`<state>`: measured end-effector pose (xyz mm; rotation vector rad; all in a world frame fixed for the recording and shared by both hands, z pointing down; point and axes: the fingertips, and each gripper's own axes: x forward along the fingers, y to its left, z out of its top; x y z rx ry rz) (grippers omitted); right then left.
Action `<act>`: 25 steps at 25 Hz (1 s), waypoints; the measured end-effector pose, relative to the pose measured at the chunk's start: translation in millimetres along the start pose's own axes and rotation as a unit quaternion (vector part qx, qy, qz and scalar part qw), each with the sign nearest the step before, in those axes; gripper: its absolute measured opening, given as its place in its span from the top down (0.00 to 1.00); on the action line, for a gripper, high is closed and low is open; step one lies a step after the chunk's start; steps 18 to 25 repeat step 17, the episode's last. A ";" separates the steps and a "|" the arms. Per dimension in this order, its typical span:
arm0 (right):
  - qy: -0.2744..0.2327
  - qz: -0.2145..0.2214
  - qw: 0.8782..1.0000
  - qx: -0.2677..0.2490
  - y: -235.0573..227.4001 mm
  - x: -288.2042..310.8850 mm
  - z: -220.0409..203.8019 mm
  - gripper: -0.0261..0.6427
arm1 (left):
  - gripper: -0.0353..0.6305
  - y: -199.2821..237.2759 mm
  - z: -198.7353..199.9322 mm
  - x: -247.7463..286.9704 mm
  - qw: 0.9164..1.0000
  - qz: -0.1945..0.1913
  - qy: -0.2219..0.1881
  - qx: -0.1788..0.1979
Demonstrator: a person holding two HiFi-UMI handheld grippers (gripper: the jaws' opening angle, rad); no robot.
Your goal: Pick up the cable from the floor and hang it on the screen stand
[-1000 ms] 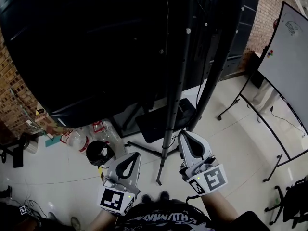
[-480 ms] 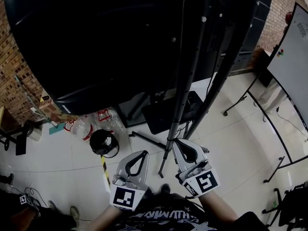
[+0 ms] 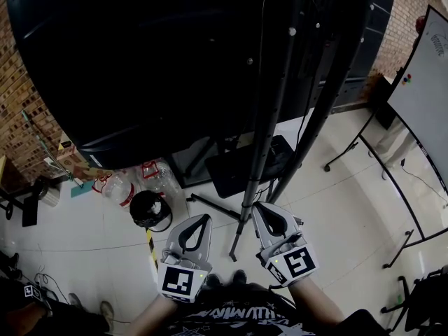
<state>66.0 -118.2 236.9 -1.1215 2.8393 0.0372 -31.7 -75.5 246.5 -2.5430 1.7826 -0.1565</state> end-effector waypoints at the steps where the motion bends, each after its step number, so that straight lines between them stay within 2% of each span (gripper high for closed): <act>1: 0.002 0.000 1.000 0.001 -1.1 0.3 -0.7 0.95 | 0.94 0.7 0.5 0.7 1.000 0.001 0.001 -0.001; 17: 0.027 0.038 0.999 -0.010 14.0 11.9 -16.4 0.95 | 0.94 12.4 0.6 2.5 1.000 0.013 0.013 -0.009; 25: 0.027 0.038 0.999 -0.010 14.0 11.9 -16.4 0.95 | 0.94 12.4 0.6 2.5 1.000 0.013 0.013 -0.009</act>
